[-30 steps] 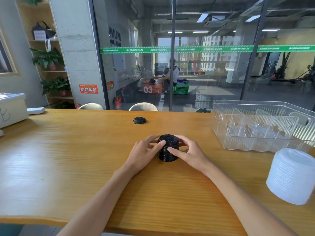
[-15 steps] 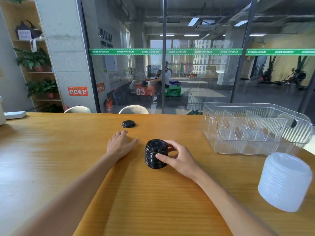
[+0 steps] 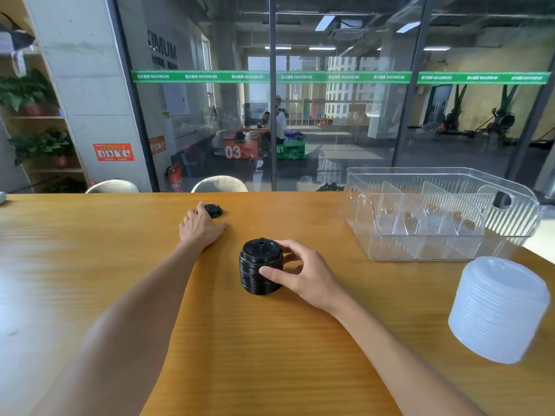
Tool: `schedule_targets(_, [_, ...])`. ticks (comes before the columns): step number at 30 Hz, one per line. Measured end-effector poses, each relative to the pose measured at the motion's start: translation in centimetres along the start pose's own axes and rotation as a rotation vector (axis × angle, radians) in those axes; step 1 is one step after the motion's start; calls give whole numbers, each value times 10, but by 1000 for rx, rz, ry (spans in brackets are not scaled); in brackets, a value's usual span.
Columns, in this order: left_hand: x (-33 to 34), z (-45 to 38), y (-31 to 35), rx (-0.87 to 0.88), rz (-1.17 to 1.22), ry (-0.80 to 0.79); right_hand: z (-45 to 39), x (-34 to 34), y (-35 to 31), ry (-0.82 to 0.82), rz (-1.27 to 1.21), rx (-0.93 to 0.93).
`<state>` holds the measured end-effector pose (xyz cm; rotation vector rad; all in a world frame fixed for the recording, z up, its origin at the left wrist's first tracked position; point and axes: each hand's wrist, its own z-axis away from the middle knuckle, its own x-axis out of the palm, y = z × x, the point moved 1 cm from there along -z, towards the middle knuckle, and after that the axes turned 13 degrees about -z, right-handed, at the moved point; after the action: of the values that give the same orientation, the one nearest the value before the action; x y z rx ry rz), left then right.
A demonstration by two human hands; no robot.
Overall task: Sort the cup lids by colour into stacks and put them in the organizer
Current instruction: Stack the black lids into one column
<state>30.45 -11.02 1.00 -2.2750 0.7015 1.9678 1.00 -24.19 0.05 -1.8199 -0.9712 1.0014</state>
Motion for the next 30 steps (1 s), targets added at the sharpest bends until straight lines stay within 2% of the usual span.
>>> schedule_targets(9, [-7,-15,-2,92,-155,-58,-3,0,5,-19,2,-35])
schedule_targets(13, [-2,-16,-1,104,-182,-17,-4,1,5,-33,-10,-39])
schedule_targets(24, [-10,-3,0,167,34,142,-2,2,2,-33,-11,-34])
schedule_targets(30, [-9,-4,-3,252,237,25,-2,1,3,-35,-10,-28])
